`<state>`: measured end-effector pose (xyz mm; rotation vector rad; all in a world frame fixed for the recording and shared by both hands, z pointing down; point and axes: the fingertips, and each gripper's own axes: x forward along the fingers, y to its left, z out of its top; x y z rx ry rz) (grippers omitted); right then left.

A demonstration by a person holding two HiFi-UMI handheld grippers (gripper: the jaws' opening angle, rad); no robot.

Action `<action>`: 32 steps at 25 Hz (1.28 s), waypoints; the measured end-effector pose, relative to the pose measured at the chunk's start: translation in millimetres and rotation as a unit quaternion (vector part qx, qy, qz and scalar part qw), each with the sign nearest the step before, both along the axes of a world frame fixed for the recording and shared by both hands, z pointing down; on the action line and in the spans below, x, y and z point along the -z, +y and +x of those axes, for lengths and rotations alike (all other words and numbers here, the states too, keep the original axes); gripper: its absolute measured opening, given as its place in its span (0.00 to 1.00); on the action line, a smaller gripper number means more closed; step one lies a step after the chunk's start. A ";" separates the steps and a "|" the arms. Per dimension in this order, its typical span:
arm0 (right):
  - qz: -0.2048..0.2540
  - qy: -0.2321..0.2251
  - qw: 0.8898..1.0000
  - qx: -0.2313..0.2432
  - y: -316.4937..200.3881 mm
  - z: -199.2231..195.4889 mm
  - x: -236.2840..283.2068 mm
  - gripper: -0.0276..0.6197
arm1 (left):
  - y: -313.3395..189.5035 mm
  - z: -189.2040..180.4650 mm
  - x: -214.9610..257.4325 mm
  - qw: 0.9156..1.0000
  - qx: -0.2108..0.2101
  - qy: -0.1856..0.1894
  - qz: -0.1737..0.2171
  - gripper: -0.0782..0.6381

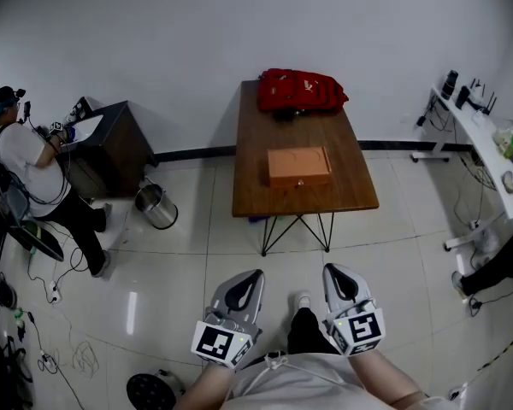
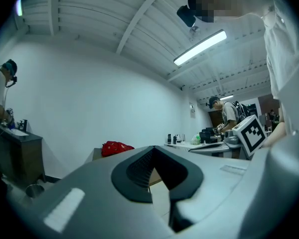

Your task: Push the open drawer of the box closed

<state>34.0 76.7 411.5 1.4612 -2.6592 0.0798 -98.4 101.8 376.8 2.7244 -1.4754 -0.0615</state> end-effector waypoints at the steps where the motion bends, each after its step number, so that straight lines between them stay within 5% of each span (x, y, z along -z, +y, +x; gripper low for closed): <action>1: 0.002 0.004 1.000 -0.002 12.2 -0.2 0.3 0.05 | 11.4 1.2 -1.0 1.000 -0.005 -0.002 0.000 0.12; 11: 0.016 0.009 1.000 -0.016 84.3 10.5 6.1 0.05 | 75.9 13.3 0.2 1.000 -0.017 0.004 -0.005 0.12; 32: 0.025 0.015 0.999 0.032 67.0 32.5 22.5 0.05 | 51.7 46.5 9.5 1.000 0.018 0.003 -0.008 0.12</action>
